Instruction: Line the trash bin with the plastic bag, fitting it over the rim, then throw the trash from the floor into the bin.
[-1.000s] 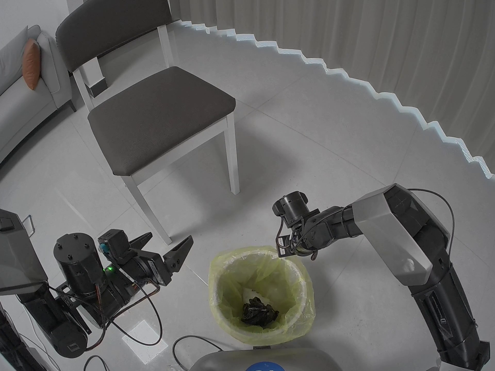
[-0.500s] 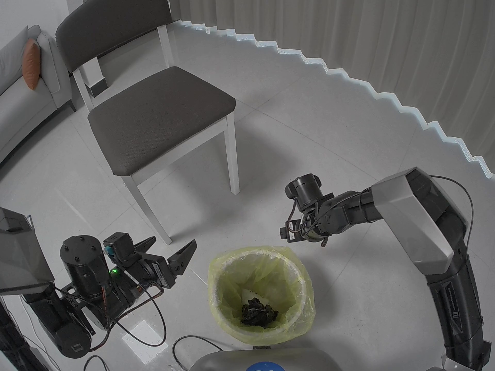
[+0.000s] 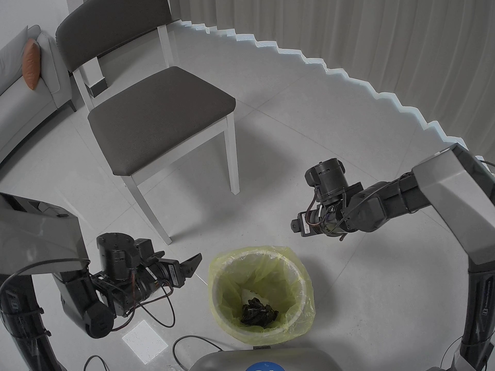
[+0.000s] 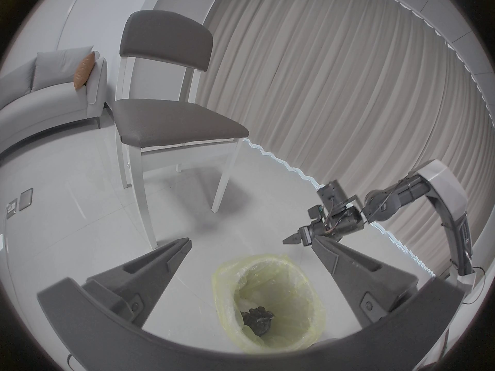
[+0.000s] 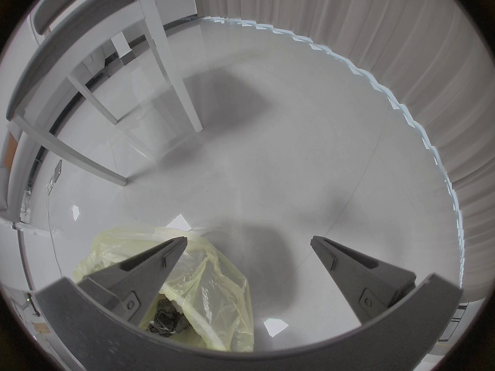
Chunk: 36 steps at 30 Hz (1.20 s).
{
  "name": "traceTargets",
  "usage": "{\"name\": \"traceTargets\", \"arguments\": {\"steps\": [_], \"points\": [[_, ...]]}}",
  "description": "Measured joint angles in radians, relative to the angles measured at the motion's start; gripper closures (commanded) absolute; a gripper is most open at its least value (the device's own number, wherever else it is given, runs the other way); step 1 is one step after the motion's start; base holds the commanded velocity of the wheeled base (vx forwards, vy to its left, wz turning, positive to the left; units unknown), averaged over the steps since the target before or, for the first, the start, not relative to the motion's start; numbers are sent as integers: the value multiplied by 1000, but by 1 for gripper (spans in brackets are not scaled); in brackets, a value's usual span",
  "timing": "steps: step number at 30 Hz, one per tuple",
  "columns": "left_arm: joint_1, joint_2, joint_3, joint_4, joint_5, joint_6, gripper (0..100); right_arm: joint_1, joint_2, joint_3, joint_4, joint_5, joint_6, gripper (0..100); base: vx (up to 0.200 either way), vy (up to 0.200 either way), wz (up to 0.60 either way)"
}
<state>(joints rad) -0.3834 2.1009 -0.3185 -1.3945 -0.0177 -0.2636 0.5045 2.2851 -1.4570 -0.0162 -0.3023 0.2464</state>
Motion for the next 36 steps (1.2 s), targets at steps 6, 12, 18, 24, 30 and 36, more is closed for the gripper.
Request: {"name": "traceTargets", "arguments": {"steps": [6, 12, 18, 24, 30, 36], "points": [[16, 49, -184, 305, -21, 7, 0, 27, -145, 149, -80, -2, -37, 0, 0, 0, 0], [24, 97, -413, 554, -27, 16, 0, 54, -272, 249, -113, -15, -59, 0, 0, 0, 0], [48, 203, -590, 659, -24, 47, 0, 76, -388, 340, -129, -25, -86, 0, 0, 0, 0], [74, 303, -666, 679, -23, 70, 0, 85, -454, 380, -135, -27, -97, 0, 0, 0, 0], [80, 362, -700, 701, -27, 126, 0, 87, -475, 390, -139, -28, -97, 0, 0, 0, 0], [79, 387, -729, 768, -32, 154, 0, 87, -484, 404, -149, -27, -101, 0, 0, 0, 0]]}}
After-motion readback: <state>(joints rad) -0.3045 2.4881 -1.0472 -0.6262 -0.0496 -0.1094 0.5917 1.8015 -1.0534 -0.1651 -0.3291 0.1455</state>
